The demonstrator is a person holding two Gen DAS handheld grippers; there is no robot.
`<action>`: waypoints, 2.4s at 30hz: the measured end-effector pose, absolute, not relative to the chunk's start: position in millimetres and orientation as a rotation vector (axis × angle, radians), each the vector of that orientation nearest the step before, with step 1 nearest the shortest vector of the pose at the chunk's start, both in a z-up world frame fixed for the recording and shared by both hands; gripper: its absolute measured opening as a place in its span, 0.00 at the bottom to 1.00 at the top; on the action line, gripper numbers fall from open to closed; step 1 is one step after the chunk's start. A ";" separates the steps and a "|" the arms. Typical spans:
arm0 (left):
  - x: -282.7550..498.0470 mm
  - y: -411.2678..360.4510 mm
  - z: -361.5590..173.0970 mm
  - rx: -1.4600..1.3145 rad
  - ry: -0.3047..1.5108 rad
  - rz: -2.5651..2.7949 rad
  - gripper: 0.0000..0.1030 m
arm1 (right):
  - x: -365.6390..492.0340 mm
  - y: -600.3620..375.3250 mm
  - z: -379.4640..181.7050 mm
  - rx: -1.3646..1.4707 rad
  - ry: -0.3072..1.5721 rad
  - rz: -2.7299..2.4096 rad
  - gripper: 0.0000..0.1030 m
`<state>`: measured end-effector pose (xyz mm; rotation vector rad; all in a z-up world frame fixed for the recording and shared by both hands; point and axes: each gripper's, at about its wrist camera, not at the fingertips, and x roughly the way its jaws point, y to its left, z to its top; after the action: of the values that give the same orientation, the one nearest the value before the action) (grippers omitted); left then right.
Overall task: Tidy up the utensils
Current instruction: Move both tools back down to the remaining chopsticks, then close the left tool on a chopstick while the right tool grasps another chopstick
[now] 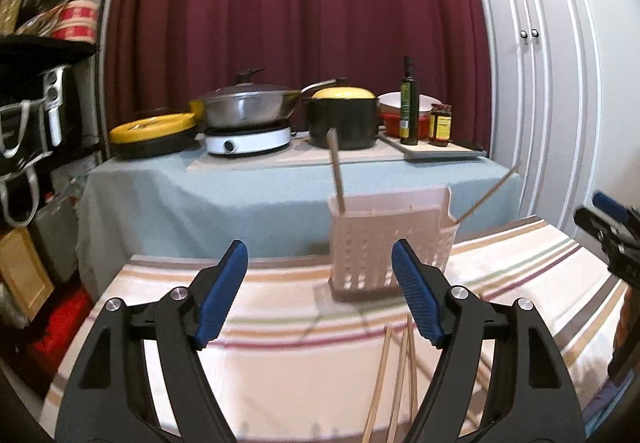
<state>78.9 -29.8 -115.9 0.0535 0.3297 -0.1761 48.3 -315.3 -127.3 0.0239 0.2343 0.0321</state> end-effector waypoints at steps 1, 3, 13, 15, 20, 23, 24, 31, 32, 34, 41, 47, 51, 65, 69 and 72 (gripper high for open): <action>73.4 -27.3 -120.7 0.048 0.333 -0.168 0.71 | 40.5 -313.9 -134.2 0.019 0.241 0.031 0.68; 61.4 -22.6 -132.5 0.050 0.346 -0.146 0.71 | 28.0 -310.0 -148.3 -0.007 0.253 0.025 0.65; 22.1 -9.2 -184.5 0.078 0.440 -0.106 0.71 | -6.4 -294.0 -228.2 -0.040 0.417 0.087 0.51; 17.4 -7.1 -194.3 0.073 0.460 -0.106 0.71 | -8.0 -291.3 -240.2 -0.043 0.452 0.104 0.48; 11.1 -4.5 -208.5 0.059 0.485 -0.100 0.71 | -11.4 -291.4 -259.1 -0.049 0.504 0.107 0.44; 10.1 -3.7 -215.7 0.060 0.498 -0.101 0.71 | -11.7 -296.9 -264.6 -0.035 0.522 0.095 0.43; 9.9 -4.1 -217.1 0.061 0.501 -0.102 0.71 | -12.9 -299.3 -266.0 -0.030 0.521 0.090 0.42; 7.4 -5.7 -226.8 0.063 0.519 -0.121 0.71 | -13.2 -313.4 -267.0 0.008 0.518 0.079 0.29; 6.1 -6.5 -229.0 0.067 0.523 -0.129 0.71 | -13.0 -312.8 -267.1 0.006 0.518 0.084 0.28; 4.0 -8.4 -232.0 0.075 0.527 -0.139 0.70 | -12.2 -311.0 -267.3 0.000 0.518 0.095 0.23; 1.8 -14.2 -247.2 0.109 0.559 -0.183 0.55 | -9.6 -310.5 -267.0 -0.003 0.520 0.107 0.18; 3.7 -14.1 -262.7 0.116 0.593 -0.212 0.47 | -9.1 -310.2 -267.4 -0.002 0.519 0.107 0.18; 2.7 -19.9 -270.1 0.142 0.606 -0.236 0.38 | -8.8 -310.5 -267.3 -0.002 0.517 0.111 0.18; 2.6 -26.7 -271.4 0.153 0.597 -0.255 0.06 | -8.2 -311.8 -268.2 0.007 0.509 0.124 0.18; 3.6 -27.3 -271.4 0.157 0.596 -0.249 0.06 | -8.6 -313.1 -268.6 0.014 0.506 0.129 0.18; 3.9 -27.6 -271.5 0.160 0.595 -0.247 0.06 | -8.7 -312.8 -268.8 0.018 0.505 0.137 0.15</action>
<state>3.9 -27.6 -271.5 0.1604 0.5947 -0.2469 -8.7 -312.8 -268.8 0.0176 0.5053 0.1374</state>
